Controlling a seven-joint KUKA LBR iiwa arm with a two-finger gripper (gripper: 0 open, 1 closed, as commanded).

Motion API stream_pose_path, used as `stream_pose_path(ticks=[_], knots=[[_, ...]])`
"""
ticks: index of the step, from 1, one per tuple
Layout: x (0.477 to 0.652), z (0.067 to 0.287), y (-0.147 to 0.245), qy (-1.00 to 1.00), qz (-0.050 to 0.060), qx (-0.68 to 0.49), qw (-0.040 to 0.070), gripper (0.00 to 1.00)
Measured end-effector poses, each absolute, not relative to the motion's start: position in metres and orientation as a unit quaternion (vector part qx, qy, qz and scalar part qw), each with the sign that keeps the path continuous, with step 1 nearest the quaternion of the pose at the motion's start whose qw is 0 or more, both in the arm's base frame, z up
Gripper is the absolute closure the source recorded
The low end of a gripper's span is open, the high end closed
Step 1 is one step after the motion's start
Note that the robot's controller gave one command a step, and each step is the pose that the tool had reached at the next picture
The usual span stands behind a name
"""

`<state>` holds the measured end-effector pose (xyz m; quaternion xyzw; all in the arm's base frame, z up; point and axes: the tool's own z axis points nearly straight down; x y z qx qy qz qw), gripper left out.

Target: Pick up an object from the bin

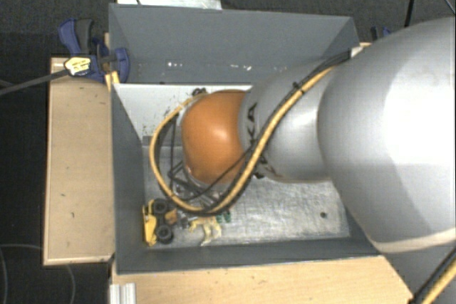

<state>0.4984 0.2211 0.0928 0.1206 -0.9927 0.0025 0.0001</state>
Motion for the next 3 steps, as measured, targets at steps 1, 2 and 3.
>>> stream_pose_path(ticks=[1,2,3], knots=[[0.497,0.098,0.221,-0.993,0.002,0.120,0.002,1.00],[0.497,0.113,0.222,-0.993,0.001,0.120,0.001,1.00],[0.498,0.121,0.222,-0.993,0.000,0.119,-0.002,1.00]])
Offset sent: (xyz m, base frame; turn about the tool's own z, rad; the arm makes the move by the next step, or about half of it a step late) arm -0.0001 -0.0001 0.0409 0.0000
